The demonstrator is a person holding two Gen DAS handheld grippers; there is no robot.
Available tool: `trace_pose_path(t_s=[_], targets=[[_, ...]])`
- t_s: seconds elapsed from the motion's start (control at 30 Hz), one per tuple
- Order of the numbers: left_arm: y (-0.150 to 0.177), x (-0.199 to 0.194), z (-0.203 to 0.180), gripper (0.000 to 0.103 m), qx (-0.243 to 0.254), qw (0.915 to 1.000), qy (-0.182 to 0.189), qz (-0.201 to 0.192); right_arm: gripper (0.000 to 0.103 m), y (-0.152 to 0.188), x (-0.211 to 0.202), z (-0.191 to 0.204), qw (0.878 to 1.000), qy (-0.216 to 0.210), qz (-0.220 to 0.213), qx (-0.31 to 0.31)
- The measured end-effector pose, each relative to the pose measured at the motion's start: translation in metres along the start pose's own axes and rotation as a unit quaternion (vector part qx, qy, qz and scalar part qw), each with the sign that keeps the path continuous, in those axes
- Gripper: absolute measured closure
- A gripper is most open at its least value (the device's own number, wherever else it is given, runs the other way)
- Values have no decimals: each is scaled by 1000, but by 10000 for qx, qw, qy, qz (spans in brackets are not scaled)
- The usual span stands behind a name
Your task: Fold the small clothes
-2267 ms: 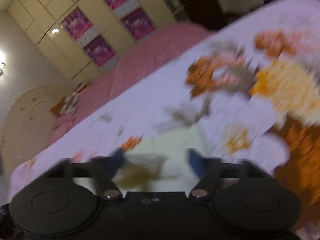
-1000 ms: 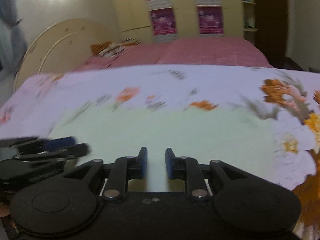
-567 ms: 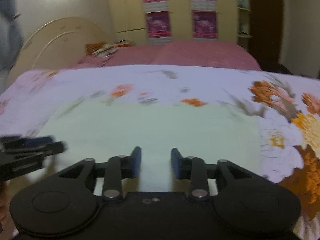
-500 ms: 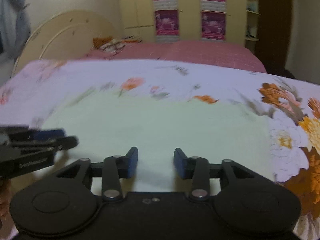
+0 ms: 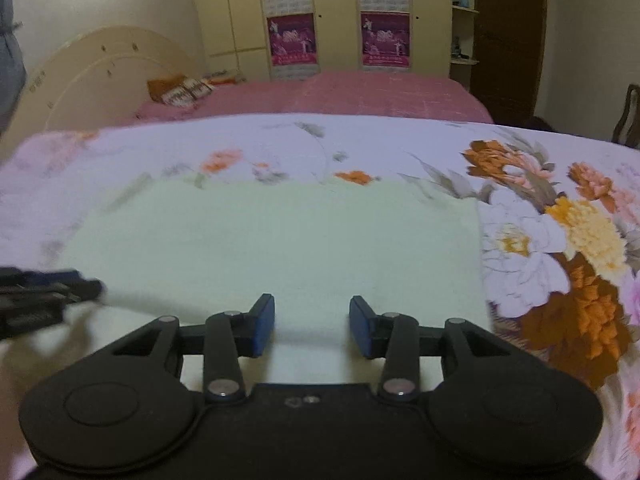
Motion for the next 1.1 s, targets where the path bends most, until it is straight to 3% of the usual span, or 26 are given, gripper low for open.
trace_pose_path(t_s=[0.1, 0.27, 0.77, 0.97, 1.1], targets=[[4, -7, -13, 32, 208, 9997, 35, -111, 59, -5, -2, 13, 9999, -95, -26, -76], [23, 10, -6, 32, 178, 9992, -201, 282, 56, 8, 3, 22, 9996, -81, 224, -156], [32, -10, 20, 28, 114, 9989, -413, 205, 55, 61, -26, -17, 9965, 549, 596, -204], [51, -35, 25, 28, 73, 9993, -273, 226, 53, 57, -46, 4, 9982, 401, 404, -187], [65, -37, 37, 28, 11, 9994, -280, 190, 51, 70, -38, 16, 9955, 476, 668, -474]])
Point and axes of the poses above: each gripper's, at about its wrist camera, not at the fingertips, and x roughly the way its jaws point, z to its left, y to its underside, the point moved 8 cm from there along x, roughly the way its jaws point, and after that the axes turned 15 degrees about -x, right-handed, at the moved point
